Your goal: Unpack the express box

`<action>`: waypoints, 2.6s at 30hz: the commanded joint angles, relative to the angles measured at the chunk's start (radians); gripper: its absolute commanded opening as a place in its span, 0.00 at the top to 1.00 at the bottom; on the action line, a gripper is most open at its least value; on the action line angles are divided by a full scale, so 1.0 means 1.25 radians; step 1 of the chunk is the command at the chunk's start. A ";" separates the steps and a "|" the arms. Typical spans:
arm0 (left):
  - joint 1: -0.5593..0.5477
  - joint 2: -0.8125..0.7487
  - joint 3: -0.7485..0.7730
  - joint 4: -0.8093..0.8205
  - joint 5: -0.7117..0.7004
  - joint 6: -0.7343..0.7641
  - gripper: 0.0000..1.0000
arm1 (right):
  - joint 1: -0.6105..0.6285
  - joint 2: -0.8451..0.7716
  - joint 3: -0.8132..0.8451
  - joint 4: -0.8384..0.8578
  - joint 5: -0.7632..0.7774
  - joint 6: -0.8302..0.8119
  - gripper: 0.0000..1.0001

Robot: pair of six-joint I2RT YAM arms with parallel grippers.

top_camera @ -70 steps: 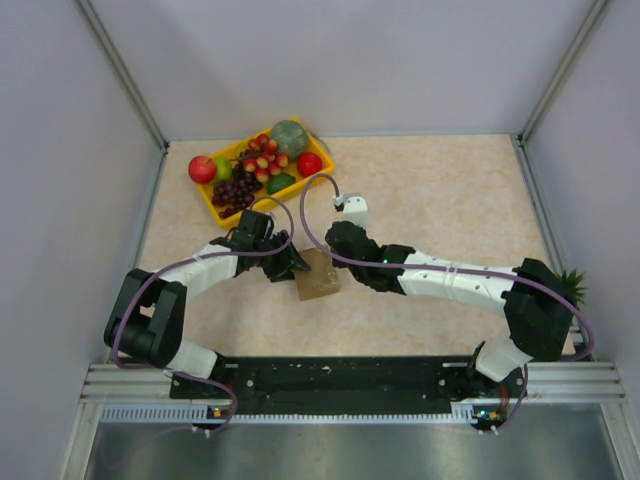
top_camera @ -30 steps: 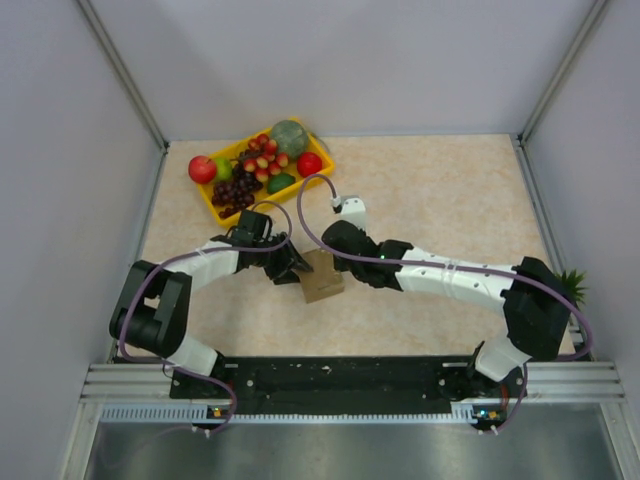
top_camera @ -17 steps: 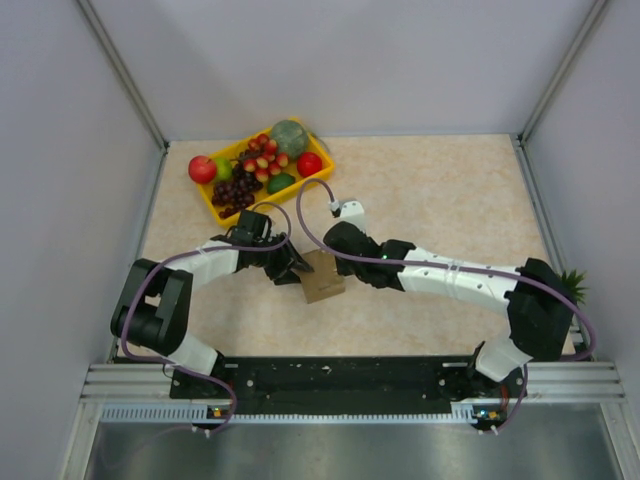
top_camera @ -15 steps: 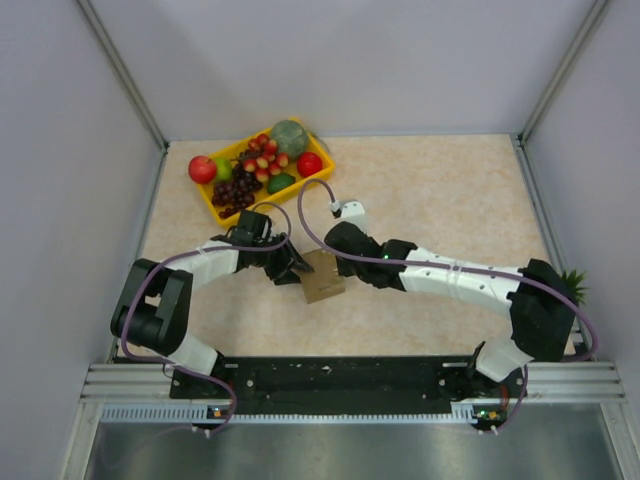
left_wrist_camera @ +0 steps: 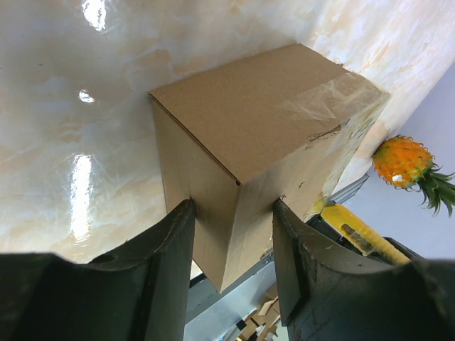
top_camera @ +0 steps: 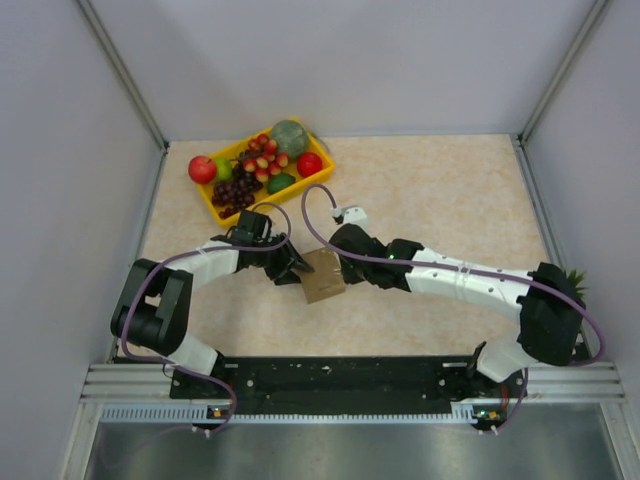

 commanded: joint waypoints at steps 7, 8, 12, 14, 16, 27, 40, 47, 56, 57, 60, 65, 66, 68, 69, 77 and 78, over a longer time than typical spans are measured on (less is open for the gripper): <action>0.005 0.038 -0.031 -0.073 -0.150 -0.015 0.74 | 0.024 0.006 -0.026 -0.087 -0.096 0.038 1.00; 0.005 0.036 -0.034 -0.074 -0.151 -0.019 0.74 | 0.024 0.004 -0.026 -0.087 -0.096 0.038 1.00; 0.005 0.027 -0.034 -0.074 -0.161 -0.016 0.73 | 0.024 -0.024 -0.021 -0.089 -0.089 0.036 1.00; 0.004 0.024 -0.029 -0.072 -0.158 -0.006 0.71 | 0.024 -0.035 -0.016 -0.089 -0.083 0.034 1.00; 0.004 0.009 -0.030 -0.061 -0.141 0.006 0.66 | 0.024 -0.035 -0.006 -0.087 -0.072 0.034 1.00; -0.002 -0.081 -0.050 -0.010 -0.021 0.076 0.21 | 0.024 0.032 0.099 -0.084 -0.009 0.041 1.00; -0.029 -0.028 -0.062 0.030 0.120 0.075 0.20 | 0.024 0.107 0.184 -0.085 0.031 0.086 1.00; -0.035 -0.002 -0.046 -0.018 0.074 0.076 0.46 | 0.024 0.094 0.198 -0.085 0.044 0.073 1.00; -0.035 0.015 -0.020 -0.100 -0.007 0.108 0.56 | 0.024 0.050 0.234 -0.086 0.069 0.043 1.00; -0.035 0.019 -0.018 -0.104 -0.011 0.110 0.57 | 0.024 0.045 0.238 -0.086 0.078 0.042 1.00; -0.035 0.025 -0.019 -0.109 -0.015 0.110 0.57 | 0.024 0.038 0.249 -0.086 0.095 0.030 1.00; -0.035 0.014 -0.015 -0.110 -0.018 0.116 0.57 | 0.022 0.026 0.267 -0.087 0.141 0.000 1.00; -0.036 0.006 -0.014 -0.109 -0.021 0.120 0.56 | 0.019 0.030 0.271 -0.086 0.150 -0.006 1.00; -0.036 -0.026 -0.009 -0.104 -0.023 0.126 0.53 | -0.003 0.042 0.275 -0.075 0.143 -0.020 1.00; -0.036 -0.044 -0.008 -0.101 -0.033 0.131 0.52 | -0.012 0.044 0.272 -0.062 0.135 -0.026 1.00; -0.036 -0.285 -0.038 -0.037 -0.084 0.159 0.31 | -0.130 0.082 0.218 0.148 -0.056 -0.083 1.00; -0.038 -0.301 -0.047 -0.025 -0.084 0.165 0.31 | -0.147 0.104 0.227 0.158 -0.073 -0.083 1.00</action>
